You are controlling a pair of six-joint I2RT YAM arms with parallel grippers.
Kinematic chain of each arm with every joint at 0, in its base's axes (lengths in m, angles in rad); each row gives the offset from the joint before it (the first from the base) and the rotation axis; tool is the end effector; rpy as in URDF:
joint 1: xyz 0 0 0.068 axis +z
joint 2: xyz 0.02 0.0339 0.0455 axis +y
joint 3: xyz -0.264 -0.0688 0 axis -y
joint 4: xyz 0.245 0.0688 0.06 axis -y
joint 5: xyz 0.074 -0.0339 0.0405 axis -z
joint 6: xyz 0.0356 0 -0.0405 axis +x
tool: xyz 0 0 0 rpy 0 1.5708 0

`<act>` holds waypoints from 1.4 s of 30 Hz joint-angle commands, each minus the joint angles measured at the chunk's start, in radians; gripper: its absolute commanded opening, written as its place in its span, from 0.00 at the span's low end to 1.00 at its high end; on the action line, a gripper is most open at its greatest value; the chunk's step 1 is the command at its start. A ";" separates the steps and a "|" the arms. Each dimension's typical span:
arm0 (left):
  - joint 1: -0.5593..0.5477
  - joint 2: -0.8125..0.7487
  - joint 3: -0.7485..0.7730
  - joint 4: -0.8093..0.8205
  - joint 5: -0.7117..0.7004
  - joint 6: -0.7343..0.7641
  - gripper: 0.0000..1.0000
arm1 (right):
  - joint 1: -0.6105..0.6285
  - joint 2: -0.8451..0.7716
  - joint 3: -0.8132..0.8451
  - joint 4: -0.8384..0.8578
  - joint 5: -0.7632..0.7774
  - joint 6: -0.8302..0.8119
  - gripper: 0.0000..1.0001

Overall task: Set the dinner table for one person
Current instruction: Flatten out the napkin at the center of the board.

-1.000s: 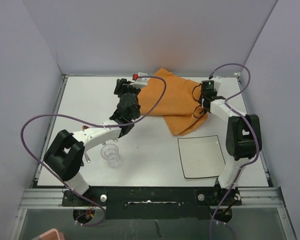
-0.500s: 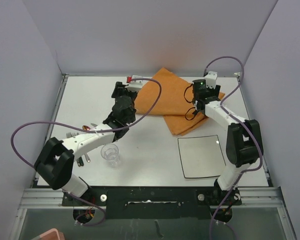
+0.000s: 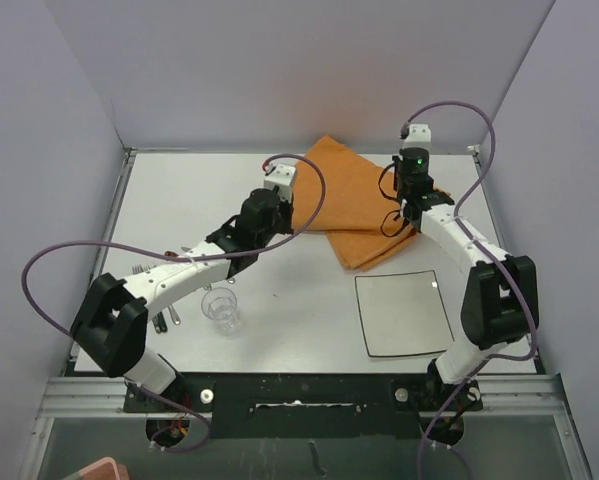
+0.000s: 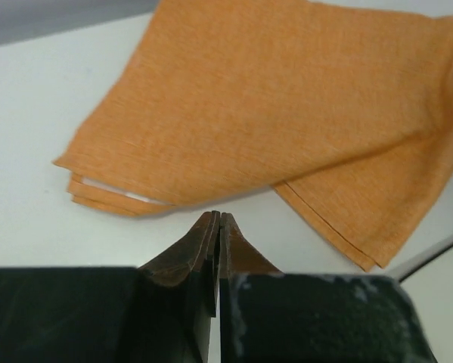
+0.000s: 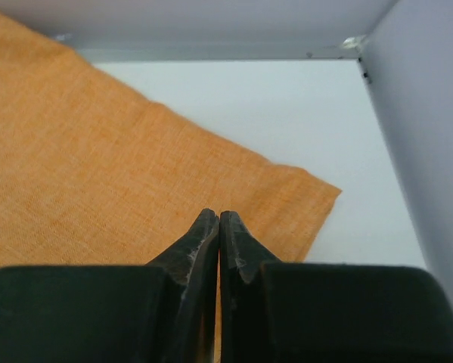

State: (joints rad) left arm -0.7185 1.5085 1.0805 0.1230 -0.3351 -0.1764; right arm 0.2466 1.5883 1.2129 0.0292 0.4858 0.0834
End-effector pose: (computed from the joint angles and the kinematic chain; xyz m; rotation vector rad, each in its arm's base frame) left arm 0.2742 -0.2242 0.2976 0.2750 1.8492 -0.3059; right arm 0.3665 0.0751 0.3077 0.1705 1.8748 -0.2394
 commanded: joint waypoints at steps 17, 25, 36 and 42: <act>-0.052 0.290 0.181 0.041 0.323 -0.438 0.00 | -0.028 0.515 0.393 -0.344 -0.218 0.178 0.00; -0.051 0.380 0.178 0.133 0.388 -0.546 0.00 | -0.021 0.510 0.363 -0.345 -0.215 0.200 0.00; -0.058 0.511 0.172 0.268 0.450 -0.682 0.00 | -0.062 0.556 0.462 -0.395 -0.219 0.204 0.00; -0.077 0.639 0.342 0.071 0.404 -0.604 0.00 | -0.064 0.571 0.500 -0.393 -0.228 0.209 0.00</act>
State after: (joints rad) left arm -0.7746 2.0525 1.2663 0.2939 0.0952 -0.8333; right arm 0.1810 2.1544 1.6611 -0.3698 0.2634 0.2790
